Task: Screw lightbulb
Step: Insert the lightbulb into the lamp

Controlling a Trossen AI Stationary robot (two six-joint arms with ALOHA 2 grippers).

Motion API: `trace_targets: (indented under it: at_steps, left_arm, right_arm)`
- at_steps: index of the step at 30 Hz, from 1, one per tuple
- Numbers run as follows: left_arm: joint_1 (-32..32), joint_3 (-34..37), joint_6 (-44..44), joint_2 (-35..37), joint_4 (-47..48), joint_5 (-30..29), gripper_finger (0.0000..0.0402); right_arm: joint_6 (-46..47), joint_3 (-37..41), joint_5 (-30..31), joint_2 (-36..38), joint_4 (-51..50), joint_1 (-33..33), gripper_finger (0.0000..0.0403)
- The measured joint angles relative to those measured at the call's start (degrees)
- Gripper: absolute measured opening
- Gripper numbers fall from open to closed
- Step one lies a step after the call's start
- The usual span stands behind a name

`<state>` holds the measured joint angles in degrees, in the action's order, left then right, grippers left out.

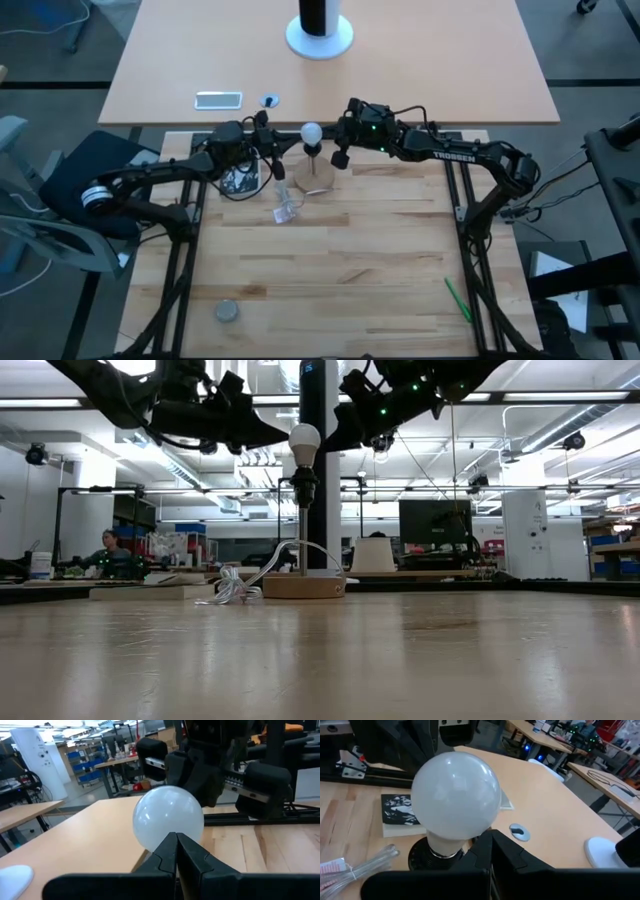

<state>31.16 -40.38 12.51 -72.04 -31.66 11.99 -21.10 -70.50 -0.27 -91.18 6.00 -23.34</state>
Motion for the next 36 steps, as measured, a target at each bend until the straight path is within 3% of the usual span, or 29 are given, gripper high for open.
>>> trace_targets:
  at_steps: [8,19,25,32,36]
  left_arm:
    - [0.1,0.0,0.2,-1.8,-2.7,-2.4,0.0000]
    - [0.1,0.0,-0.1,-0.6,2.9,-4.6,0.0000]
    - [0.1,0.0,-0.2,1.8,5.3,-4.6,0.0000]
    - [0.1,0.0,0.1,3.3,5.1,1.1,0.0000]
    - [0.1,0.0,0.0,2.7,4.2,1.2,0.0000]
  right_arm:
    - [0.7,0.0,0.5,0.0,-1.6,0.7,0.0000]
    - [1.1,0.0,0.0,0.0,-2.8,0.8,0.0000]
    - [0.6,0.0,3.3,0.0,-2.7,0.4,0.0000]
    - [0.2,0.0,3.3,0.0,-0.5,0.0,0.0000]
    - [-0.5,0.0,1.5,0.0,1.1,0.1,0.0000]
